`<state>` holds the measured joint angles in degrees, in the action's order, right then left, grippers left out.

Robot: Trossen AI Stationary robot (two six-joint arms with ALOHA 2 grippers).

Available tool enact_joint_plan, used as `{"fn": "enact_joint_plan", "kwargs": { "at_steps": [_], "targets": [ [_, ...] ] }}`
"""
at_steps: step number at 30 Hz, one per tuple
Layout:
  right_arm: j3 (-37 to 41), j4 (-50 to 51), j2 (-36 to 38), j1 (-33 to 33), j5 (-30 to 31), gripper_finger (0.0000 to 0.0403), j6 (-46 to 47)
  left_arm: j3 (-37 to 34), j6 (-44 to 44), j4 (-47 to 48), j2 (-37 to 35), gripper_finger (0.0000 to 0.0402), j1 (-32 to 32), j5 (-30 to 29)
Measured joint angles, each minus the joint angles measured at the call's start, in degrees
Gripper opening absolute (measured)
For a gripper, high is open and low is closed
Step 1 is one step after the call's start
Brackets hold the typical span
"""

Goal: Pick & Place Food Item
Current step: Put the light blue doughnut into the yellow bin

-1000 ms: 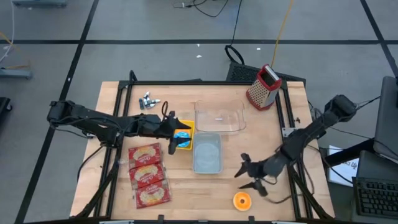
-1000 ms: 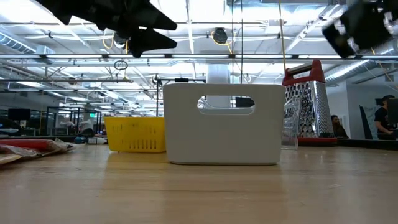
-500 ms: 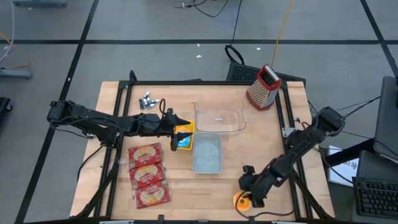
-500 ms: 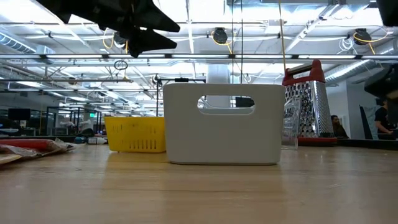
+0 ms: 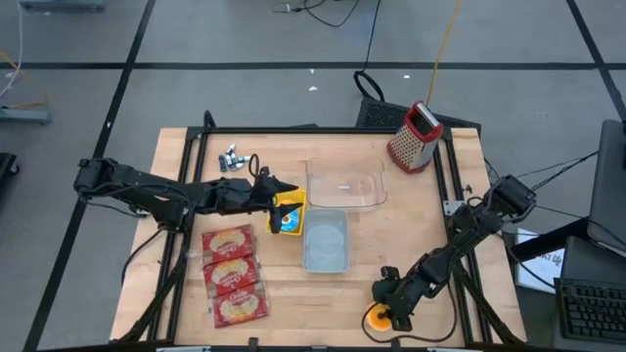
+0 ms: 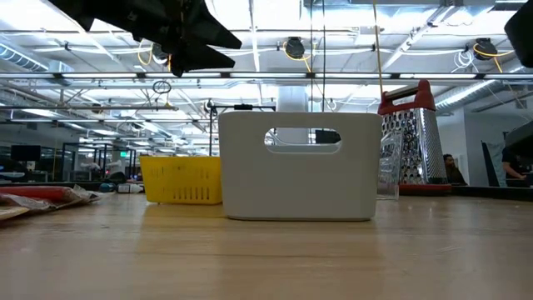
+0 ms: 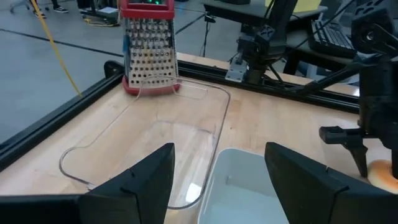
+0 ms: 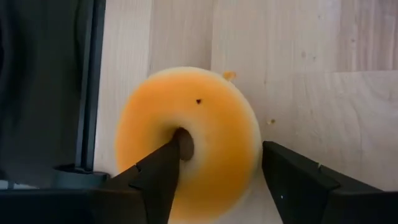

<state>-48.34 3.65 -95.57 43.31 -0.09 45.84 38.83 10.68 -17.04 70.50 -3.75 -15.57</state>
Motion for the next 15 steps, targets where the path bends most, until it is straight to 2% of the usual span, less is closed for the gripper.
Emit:
{"fn": "enact_joint_plan", "kwargs": {
  "at_steps": [5, 10, 15],
  "targets": [
    [0.0, 0.9, 0.0, -0.9, 1.1, 0.0171, 1.4, 0.0, 0.0, 0.0, 0.0, 0.0253, 0.0, 0.0],
    [0.1, 1.3, 2.1, -2.5, -2.2, 0.0117, 1.5, 0.0, 0.0, 0.0, 0.0, 0.0253, 0.0, 0.0],
    [0.1, 1.0, 8.5, -4.2, -6.2, 0.0071, 1.5, 0.0, 0.5, -0.1, 0.0, 0.0253, 0.0, 0.0]
  ]
}}
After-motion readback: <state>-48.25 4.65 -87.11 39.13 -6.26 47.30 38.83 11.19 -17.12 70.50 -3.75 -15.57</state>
